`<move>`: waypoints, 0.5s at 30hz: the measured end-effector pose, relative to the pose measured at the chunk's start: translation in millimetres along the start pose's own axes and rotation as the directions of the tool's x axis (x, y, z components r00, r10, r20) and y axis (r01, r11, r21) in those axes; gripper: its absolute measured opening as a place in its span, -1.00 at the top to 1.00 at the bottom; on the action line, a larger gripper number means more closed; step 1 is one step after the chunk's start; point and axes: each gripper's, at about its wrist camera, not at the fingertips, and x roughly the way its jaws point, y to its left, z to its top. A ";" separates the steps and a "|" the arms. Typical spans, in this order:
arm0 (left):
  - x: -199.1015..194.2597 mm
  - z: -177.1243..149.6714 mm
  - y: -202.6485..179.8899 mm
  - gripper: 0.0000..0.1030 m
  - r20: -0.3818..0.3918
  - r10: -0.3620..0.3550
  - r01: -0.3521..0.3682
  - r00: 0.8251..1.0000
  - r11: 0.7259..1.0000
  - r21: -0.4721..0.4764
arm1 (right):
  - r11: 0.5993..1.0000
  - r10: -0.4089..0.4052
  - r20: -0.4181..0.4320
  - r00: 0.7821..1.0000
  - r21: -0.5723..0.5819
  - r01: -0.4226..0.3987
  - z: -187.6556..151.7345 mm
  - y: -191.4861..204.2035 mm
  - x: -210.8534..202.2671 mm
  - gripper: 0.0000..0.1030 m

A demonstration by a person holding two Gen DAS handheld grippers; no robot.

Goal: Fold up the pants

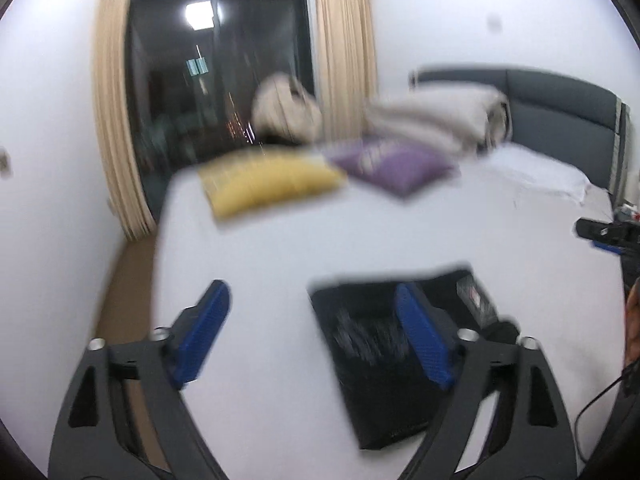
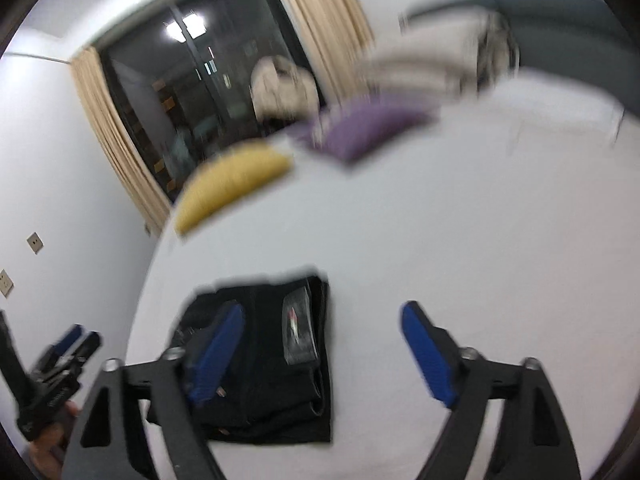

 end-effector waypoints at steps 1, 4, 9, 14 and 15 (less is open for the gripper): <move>-22.2 10.3 -0.3 -1.00 0.056 0.027 -0.027 0.998 1.000 -0.003 | 1.000 0.011 0.075 0.997 -0.025 -0.009 7.9 6.6 -22.4 -1.00; -88.8 42.7 7.7 -1.00 0.232 0.039 -0.027 0.972 0.998 -0.055 | 0.993 0.064 0.241 0.968 -0.113 -0.037 29.6 29.5 -80.2 -1.00; -157.5 98.5 18.8 -1.00 0.257 0.016 0.013 0.966 0.994 -0.113 | 0.978 0.044 0.457 0.888 -0.200 0.054 63.7 76.2 -162.2 -1.00; -195.6 116.3 28.8 -1.00 0.305 -0.091 0.131 0.948 0.985 -0.115 | 0.964 0.030 0.536 0.844 -0.239 0.118 78.1 99.7 -207.8 -1.00; -197.4 117.1 29.4 -1.00 0.299 -0.117 0.157 0.947 0.981 -0.112 | 0.965 0.031 0.525 0.850 -0.238 0.111 80.2 101.2 -211.2 -1.00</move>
